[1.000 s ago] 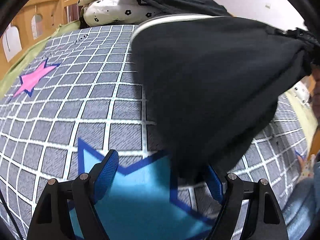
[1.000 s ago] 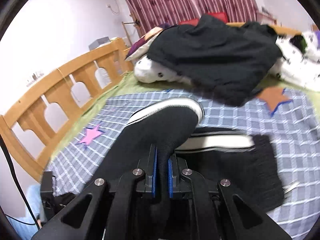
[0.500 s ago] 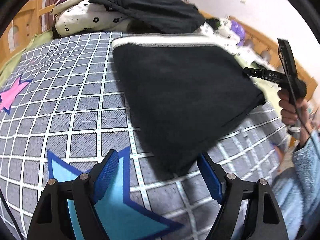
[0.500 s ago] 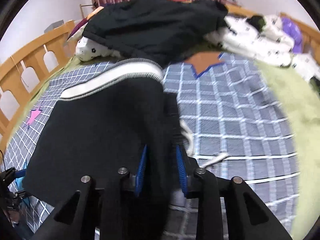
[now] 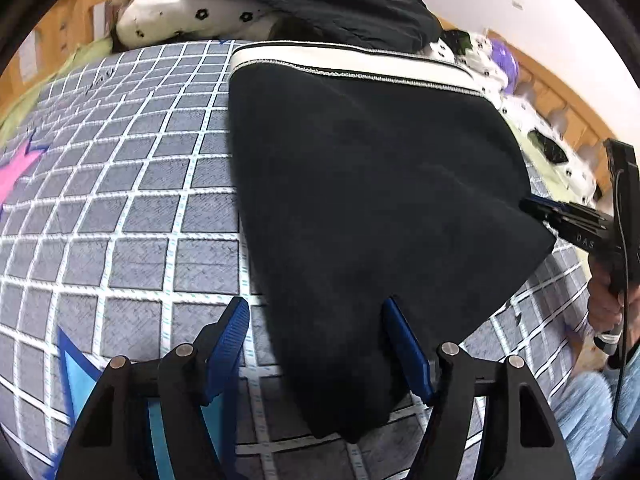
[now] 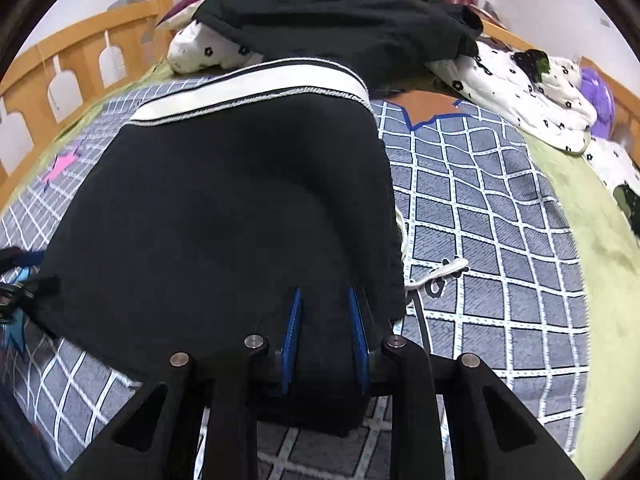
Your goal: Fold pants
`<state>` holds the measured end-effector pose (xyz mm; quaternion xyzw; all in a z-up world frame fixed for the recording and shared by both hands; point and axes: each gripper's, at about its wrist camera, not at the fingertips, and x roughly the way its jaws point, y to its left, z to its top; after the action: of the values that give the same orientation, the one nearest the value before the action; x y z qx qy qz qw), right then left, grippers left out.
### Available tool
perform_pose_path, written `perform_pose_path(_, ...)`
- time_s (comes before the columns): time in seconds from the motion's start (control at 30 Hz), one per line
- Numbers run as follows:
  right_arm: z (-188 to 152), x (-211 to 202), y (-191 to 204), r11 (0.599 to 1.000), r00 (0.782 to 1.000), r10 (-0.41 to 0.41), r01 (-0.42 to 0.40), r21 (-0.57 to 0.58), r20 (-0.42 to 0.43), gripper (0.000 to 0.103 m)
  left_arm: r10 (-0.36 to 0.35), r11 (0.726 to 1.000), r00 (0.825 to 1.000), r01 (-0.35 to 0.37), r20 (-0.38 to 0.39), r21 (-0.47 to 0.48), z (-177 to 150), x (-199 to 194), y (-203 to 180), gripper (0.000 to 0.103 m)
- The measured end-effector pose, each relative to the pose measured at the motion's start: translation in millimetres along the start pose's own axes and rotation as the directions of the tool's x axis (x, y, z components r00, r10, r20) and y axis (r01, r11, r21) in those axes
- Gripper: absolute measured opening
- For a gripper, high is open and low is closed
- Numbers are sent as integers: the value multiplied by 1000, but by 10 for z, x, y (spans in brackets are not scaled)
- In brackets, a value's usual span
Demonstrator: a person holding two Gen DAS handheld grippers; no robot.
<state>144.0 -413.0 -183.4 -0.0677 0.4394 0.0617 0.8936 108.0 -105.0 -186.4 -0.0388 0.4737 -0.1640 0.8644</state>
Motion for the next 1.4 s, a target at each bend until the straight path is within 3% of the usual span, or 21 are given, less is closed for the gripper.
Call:
perform_pose_path(0.1,98,-105,-52,1000,999,27,-27,-11,-38,24,-35,999,999,35,-13,-7,134,-106,70,68)
perform_pose_path(0.17,212,-218,-176,998,998,60,-60,35,5,33,-31,999,999,31,32,-14,292,-173,149,68)
perform_pose_path(0.23,357,-233,-293,994,996,62,-67,86,66,70,-36,999,998,37,45,-27,500,-149,204,68)
perform_pose_path(0.27,452,-181,-352,990,994,66,-76,116,86,72,-57,997,997,59,47,-46,624,-103,243,68)
perform_pose_path(0.4,732,375,-480,970,985,170,-163,182,-21,72,-67,994,998,67,11,-91,927,233,387,68)
perform_pose_path(0.5,740,659,-524,955,971,231,-216,205,-54,72,-77,994,995,73,-55,-81,951,569,461,71)
perform_pose_path(0.6,745,734,-538,949,962,266,-251,193,-56,72,-81,997,997,81,-9,-4,929,633,411,72)
perform_pose_path(0.67,748,780,-541,945,955,289,-274,177,-63,71,-114,993,993,114,-3,-30,962,669,435,71)
perform_pose_path(0.73,760,880,-571,929,940,331,-310,201,-83,71,-150,986,989,150,1,-68,1000,679,466,66)
perform_pose_path(0.8,805,988,-590,914,927,363,-334,230,-97,71,-150,987,989,150,5,-64,1021,658,471,51)
perform_pose_path(0.83,800,1005,-589,904,919,383,-350,245,-98,68,-139,988,990,139,10,-61,1023,624,464,46)
perform_pose_path(0.87,791,1010,-592,893,910,402,-365,265,-100,68,-132,989,991,133,24,-60,1038,573,456,32)
perform_pose_path(0.9,791,993,-593,887,908,408,-370,278,-95,66,-131,990,991,132,29,-59,1048,516,452,26)
perform_pose_path(0.97,778,926,-630,867,903,422,-379,322,-73,60,-163,984,986,164,18,-75,1134,434,470,22)
perform_pose_path(1.07,806,720,-644,848,912,408,-366,384,-33,41,-207,976,978,207,16,-66,1230,246,504,19)
perform_pose_path(1.1,818,624,-605,847,917,399,-362,389,-14,27,-216,975,976,217,23,-48,1259,169,512,18)
perform_pose_path(1.13,833,505,-542,838,915,403,-376,394,16,23,-230,973,973,230,32,-27,1280,55,518,17)
perform_pose_path(1.27,929,143,-95,846,931,362,-354,399,58,22,-206,978,976,206,66,-1,1288,-313,722,16)
perform_pose_path(1.4,949,-3,408,793,891,445,-441,420,94,21,-125,991,990,127,73,-36,1276,-672,1262,16)
